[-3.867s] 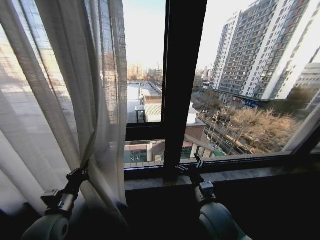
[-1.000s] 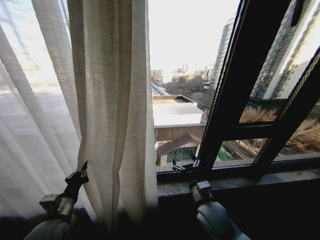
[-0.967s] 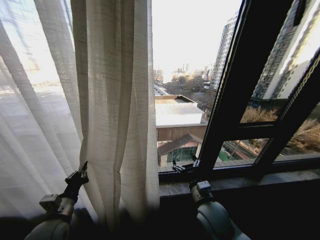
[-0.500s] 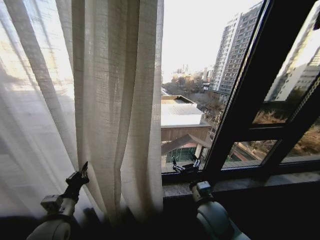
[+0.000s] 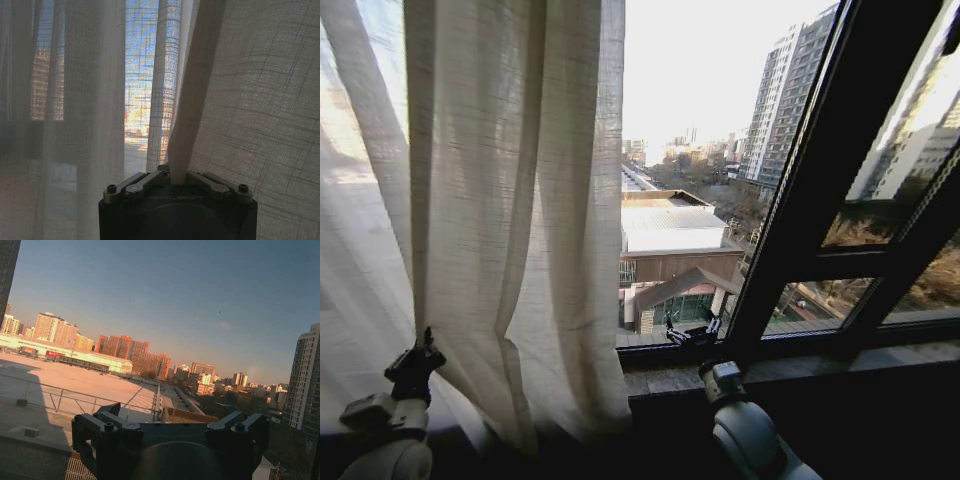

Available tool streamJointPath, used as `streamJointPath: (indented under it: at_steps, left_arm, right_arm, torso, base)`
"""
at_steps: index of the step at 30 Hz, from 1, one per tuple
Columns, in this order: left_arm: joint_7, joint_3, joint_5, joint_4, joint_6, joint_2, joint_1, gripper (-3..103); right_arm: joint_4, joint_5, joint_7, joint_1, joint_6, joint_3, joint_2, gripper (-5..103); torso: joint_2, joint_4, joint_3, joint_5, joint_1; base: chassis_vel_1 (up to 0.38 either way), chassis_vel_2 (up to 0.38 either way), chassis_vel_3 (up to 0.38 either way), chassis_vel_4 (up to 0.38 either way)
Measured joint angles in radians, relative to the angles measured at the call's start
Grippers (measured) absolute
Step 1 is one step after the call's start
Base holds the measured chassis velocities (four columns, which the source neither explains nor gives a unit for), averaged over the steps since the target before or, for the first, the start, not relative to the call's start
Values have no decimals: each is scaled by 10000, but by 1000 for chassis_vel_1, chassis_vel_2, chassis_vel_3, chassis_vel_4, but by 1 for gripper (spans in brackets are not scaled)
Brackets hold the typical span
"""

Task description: Open the curtains by pulling them apart, changing their state from closed to fully open.

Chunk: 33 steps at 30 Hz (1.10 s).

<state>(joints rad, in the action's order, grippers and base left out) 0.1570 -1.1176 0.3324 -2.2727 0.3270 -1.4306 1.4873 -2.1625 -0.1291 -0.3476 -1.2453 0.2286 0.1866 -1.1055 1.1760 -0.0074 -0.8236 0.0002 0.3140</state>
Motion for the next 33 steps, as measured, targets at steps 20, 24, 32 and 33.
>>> streamJointPath:
  at_steps: [20,24,32,33]
  left_arm:
    - [-4201,387,591,-2112,2829,-179,1206,53]
    - [-4399,733,802,-1727,2359,102,843,64]
    - [-5206,1597,894,-348,1812,1279,-352,96]
    - [-5268,1726,942,-85,1698,1477,-538,98]
  right_arm:
    - [-28,-35,-35,-224,-44,264,-137,100]
    - [35,-37,-35,-222,-58,211,-205,100]
    - [66,-46,-58,-267,-71,282,-2,100]
    - [65,-46,-72,-267,-71,296,29,100]
  torso:
    - [0,1,0,0,-1]
    - [1,-3,1,0,-1]
    - [0,-2,0,-2,0]
    - [0,-3,0,0,0]
  base:
    - [0,0,0,0]
    - [0,0,0,0]
    - [0,0,0,0]
    - [0,0,0,0]
